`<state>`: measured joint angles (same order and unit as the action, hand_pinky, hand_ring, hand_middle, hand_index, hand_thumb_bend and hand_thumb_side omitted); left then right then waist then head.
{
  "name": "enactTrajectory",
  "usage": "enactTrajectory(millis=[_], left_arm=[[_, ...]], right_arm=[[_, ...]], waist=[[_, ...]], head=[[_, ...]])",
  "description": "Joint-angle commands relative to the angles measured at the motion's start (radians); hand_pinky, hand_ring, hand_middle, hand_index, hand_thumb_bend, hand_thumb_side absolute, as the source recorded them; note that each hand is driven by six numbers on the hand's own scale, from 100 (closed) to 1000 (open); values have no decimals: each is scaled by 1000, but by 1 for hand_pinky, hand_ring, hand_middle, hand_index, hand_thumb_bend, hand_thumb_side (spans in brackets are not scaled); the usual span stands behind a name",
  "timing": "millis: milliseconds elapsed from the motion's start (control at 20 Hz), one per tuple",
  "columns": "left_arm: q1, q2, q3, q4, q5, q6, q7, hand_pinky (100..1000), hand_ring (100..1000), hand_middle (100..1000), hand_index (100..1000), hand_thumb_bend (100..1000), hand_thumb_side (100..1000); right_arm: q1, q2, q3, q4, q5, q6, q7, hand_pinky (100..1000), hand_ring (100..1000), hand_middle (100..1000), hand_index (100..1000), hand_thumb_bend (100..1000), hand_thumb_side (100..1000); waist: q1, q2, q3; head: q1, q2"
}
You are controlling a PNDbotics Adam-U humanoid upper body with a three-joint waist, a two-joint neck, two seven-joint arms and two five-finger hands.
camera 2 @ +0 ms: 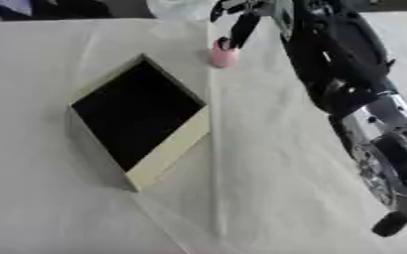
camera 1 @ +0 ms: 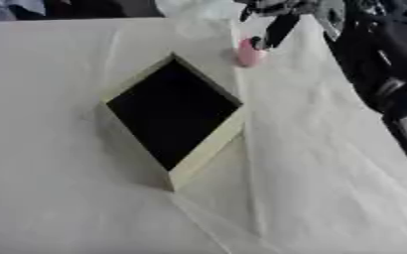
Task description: Pick up objects on the table and place them in the box.
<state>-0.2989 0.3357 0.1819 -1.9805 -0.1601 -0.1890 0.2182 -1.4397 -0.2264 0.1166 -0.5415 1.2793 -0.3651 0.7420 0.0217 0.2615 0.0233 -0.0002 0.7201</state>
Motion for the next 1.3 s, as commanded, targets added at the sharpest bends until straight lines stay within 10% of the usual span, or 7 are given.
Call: enactTrajectory(millis=[50,1300], left_arm=[[-5,19,6,-19,-2,0,-1,707,753,771,783,100,685],[-15,9,4,-19,5,-1,-7,706,752,771,782,100,703]], right_arm=[[-15,-22,-8,2,22,2,-10,1000,996,979,1000,110,478],[29,-5,-35,41,184,102,-265,962,933,864,1000,105,522]], waist=[[3,-22,3],[10,17,20]], head=[[-2,-1],[-22,-24]])
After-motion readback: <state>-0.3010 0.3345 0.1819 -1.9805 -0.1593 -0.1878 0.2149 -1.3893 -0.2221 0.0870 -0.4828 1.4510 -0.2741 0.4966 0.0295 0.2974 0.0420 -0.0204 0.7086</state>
